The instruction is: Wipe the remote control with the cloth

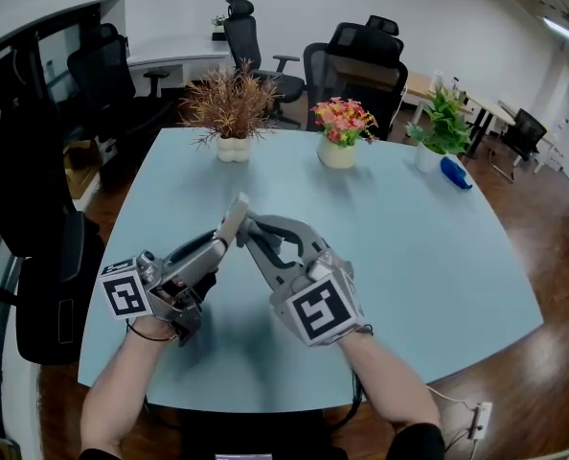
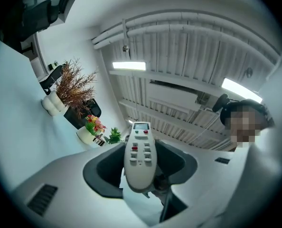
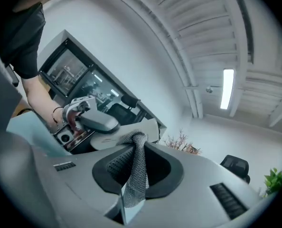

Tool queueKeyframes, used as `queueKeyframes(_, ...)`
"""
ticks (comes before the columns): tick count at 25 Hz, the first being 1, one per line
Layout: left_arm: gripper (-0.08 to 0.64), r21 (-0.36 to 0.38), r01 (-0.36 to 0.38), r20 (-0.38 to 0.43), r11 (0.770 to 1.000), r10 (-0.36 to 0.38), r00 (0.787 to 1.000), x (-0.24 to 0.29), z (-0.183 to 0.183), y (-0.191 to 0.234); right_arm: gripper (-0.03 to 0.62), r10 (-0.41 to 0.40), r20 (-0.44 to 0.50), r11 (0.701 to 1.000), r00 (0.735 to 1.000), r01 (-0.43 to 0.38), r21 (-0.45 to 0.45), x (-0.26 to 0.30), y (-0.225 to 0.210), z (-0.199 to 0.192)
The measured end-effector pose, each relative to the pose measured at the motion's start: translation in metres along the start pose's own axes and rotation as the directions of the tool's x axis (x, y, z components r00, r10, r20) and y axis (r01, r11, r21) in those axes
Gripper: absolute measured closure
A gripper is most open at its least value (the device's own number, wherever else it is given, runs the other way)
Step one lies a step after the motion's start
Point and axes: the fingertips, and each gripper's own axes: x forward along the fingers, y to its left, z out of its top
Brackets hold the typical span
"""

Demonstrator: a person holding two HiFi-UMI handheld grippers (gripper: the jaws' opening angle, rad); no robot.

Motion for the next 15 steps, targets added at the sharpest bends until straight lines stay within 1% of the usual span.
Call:
queueKeyframes(2,0.357,0.011,-0.005,-0.044,1.000,0.005,0.999,0.003,-0.007,0.001,0.561,-0.046,0.077,0.998,0.996,0.043,0.051,-0.008,-0.016,0.013)
queueKeyframes(4,0.359,0.010,0.000,-0.076,1.000,0.001,0.997,0.005,-0.013,0.002,0.561,-0.097,0.157,0.987,0.983,0.074,0.142,-0.017,-0.034,0.024)
queueKeyframes(5,0.359,-0.006,0.007,-0.072,1.000,-0.008,0.997,0.005,-0.014,0.002,0.561,-0.113,0.173,0.982,0.978,0.083,0.172,-0.021,-0.042,0.026)
queueKeyframes(6,0.359,-0.033,0.019,-0.049,0.999,-0.020,0.999,0.005,-0.011,0.002,0.561,-0.114,0.168,0.981,0.979,0.083,0.177,-0.024,-0.046,0.024)
queueKeyframes(7,0.359,-0.064,0.035,-0.010,0.997,-0.035,0.999,0.003,-0.006,0.001,0.561,-0.097,0.141,0.984,0.985,0.074,0.160,-0.023,-0.045,0.018)
queueKeyframes(8,0.359,-0.090,0.053,0.038,0.995,-0.050,0.998,0.001,0.002,0.000,0.561,-0.061,0.093,0.991,0.994,0.049,0.128,-0.020,-0.038,0.011)
queueKeyframes(9,0.359,-0.105,0.069,0.082,0.992,-0.060,0.995,-0.002,0.010,-0.002,0.561,-0.012,0.036,0.996,0.999,0.009,0.086,-0.014,-0.025,0.002)
queueKeyframes(10,0.359,-0.108,0.078,0.113,0.991,-0.066,0.991,-0.004,0.015,-0.003,0.561,0.044,-0.011,0.998,0.999,-0.044,0.036,-0.007,-0.008,-0.005)
queueKeyframes(11,0.359,-0.101,0.082,0.125,0.992,-0.069,0.990,-0.005,0.018,-0.004,0.561,0.097,-0.034,0.995,0.995,-0.098,-0.020,-0.001,0.011,-0.009)
queueKeyframes(12,0.359,-0.089,0.081,0.122,0.993,-0.070,0.990,-0.004,0.018,-0.005,0.561,0.140,-0.036,0.987,0.989,-0.142,-0.074,0.005,0.029,-0.010)
queueKeyframes(13,0.359,-0.075,0.078,0.108,0.994,-0.070,0.992,-0.003,0.015,-0.005,0.561,0.165,-0.032,0.979,0.986,-0.168,-0.114,0.008,0.042,-0.009)
queueKeyframes(14,0.359,-0.061,0.074,0.086,0.995,-0.069,0.994,-0.002,0.012,-0.006,0.561,0.169,-0.027,0.976,0.985,-0.172,-0.134,0.009,0.047,-0.007)
queueKeyframes(15,0.359,-0.047,0.069,0.061,0.997,-0.066,0.996,-0.001,0.008,-0.005,0.561,0.154,-0.019,0.978,0.988,-0.155,-0.138,0.008,0.044,-0.005)
